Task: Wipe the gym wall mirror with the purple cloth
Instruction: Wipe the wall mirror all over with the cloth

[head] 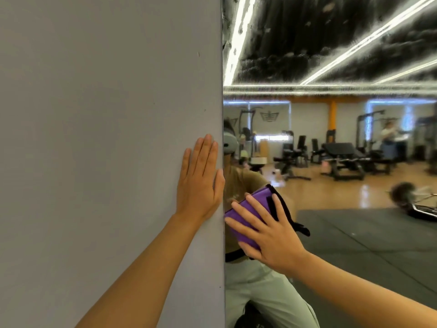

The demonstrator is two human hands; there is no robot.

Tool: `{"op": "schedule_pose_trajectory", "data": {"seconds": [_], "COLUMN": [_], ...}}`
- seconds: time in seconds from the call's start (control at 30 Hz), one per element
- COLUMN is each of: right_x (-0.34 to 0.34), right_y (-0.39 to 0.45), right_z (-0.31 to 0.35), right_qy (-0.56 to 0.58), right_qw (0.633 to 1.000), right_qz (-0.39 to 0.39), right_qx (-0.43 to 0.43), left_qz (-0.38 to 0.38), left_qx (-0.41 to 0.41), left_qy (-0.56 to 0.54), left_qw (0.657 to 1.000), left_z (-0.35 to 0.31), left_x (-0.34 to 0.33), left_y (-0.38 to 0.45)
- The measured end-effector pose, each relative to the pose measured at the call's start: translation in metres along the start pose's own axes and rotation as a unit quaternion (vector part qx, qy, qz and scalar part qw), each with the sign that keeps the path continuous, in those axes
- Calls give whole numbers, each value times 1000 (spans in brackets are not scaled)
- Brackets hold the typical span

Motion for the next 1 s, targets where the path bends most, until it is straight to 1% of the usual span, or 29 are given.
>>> {"op": "schedule_pose_trajectory", "data": {"seconds": [0.1,0.13,0.27,0.33,0.4,0.5,0.6,0.7,0.8,0.87,0.93,1.0], "right_x": [8,15,43,46,39,16,-14,-33,-29,-15,5,19], "right_y": [8,17,54,58,48,14,-30,-53,-48,-32,-5,21], "right_z": [-7,-16,-67,-69,-56,-11,44,66,61,45,12,-19], "right_qy": [10,14,47,59,75,90,89,78,79,89,97,96], "right_qw": [1000,999,987,980,975,979,990,994,995,993,985,976], "right_qz": [-20,-33,-97,-114,-112,-91,-36,7,4,-27,-67,-87], "right_qx": [21,12,-120,-155,-178,-159,-105,-81,-66,-73,-125,-174], "left_qz": [22,26,43,52,58,62,66,79,92,97,101,106], "left_qx": [8,8,1,-10,-20,-34,-31,-28,-40,-44,-45,-43], "left_qy": [2,4,8,11,11,14,22,27,33,30,25,24], "left_qw": [1000,1000,999,999,998,997,997,996,994,994,994,993], "left_z": [-1,-1,1,3,3,-1,-5,-8,-8,-7,-6,-6], "left_x": [-5,-6,-9,-9,-9,-9,-12,-15,-16,-16,-16,-16], "left_y": [-6,-7,-7,-8,-11,-18,-29,-39,-48,-54,-60,-64]}}
Point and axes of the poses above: each hand's wrist, its own y-axis towards the middle knuckle, its own x-axis out of the back of the hand, z = x × y, the point moved 10 cm from there along y, towards the middle knuckle, and after that the axes turned 7 degrees about z, right-handed, at the moved point
